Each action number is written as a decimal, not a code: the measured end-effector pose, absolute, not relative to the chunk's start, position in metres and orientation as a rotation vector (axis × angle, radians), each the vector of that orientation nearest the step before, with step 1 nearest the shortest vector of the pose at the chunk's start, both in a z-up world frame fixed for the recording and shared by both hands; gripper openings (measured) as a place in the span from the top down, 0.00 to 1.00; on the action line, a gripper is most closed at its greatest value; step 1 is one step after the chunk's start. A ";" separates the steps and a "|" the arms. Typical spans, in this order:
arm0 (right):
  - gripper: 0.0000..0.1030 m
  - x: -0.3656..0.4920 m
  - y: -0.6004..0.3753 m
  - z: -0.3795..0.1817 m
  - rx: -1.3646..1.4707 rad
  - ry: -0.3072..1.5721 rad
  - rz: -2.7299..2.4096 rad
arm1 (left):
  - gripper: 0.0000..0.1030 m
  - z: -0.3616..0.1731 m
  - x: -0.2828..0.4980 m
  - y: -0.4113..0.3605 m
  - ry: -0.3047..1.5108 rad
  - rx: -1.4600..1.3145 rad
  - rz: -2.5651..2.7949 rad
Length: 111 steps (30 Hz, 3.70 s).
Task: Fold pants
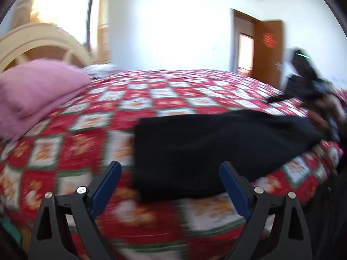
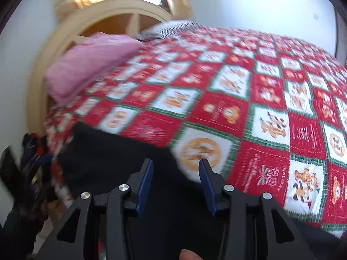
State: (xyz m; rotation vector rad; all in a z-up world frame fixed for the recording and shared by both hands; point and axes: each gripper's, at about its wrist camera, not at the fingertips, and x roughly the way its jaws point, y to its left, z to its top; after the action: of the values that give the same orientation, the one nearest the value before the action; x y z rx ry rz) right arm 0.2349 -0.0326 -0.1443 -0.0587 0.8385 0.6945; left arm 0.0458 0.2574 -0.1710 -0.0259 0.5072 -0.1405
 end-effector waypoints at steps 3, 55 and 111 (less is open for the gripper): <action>0.56 0.192 -0.019 -0.142 -0.140 0.820 0.812 | 0.08 -0.177 0.047 0.286 0.520 -0.149 -0.079; 0.92 0.122 -0.003 -0.201 -0.414 0.782 0.783 | 0.03 -0.163 0.057 0.239 0.519 -0.045 -0.005; 0.51 0.166 -0.212 -0.128 -0.214 0.788 0.606 | 0.00 -0.208 0.078 0.138 0.517 0.091 -0.281</action>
State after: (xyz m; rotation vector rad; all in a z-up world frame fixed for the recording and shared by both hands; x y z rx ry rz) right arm 0.1657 -0.2124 -0.1280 -0.2142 0.7883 0.6064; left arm 0.0784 0.1380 -0.2081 0.0909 0.5167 -0.2809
